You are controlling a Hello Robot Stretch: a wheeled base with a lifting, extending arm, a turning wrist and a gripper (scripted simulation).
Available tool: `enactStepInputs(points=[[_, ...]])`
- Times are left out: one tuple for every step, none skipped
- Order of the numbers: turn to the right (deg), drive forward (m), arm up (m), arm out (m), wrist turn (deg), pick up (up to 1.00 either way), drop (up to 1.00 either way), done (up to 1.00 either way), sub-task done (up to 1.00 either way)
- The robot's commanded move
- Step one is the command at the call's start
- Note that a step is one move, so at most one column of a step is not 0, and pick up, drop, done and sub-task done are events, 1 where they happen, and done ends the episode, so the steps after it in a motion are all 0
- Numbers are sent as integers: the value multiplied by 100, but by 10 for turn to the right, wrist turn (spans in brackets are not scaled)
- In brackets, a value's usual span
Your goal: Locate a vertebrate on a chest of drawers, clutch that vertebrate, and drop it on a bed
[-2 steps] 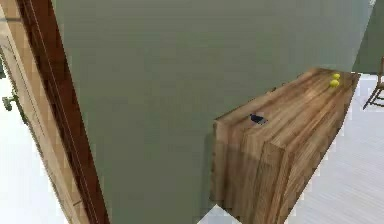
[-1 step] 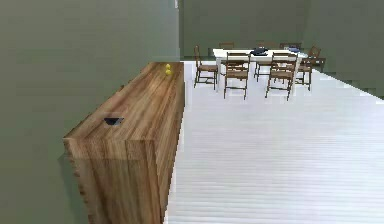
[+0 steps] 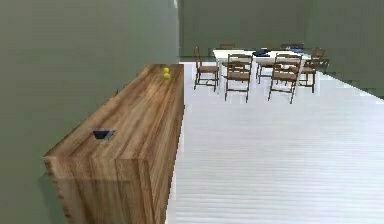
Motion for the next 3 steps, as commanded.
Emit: enactStepInputs(points=[[330, 0, 0, 0, 0, 0, 0, 0, 0], [0, 60, 0, 0, 0, 0, 0, 0, 0], [-270, 0, 0, 0, 0, 0, 0, 0, 0]])
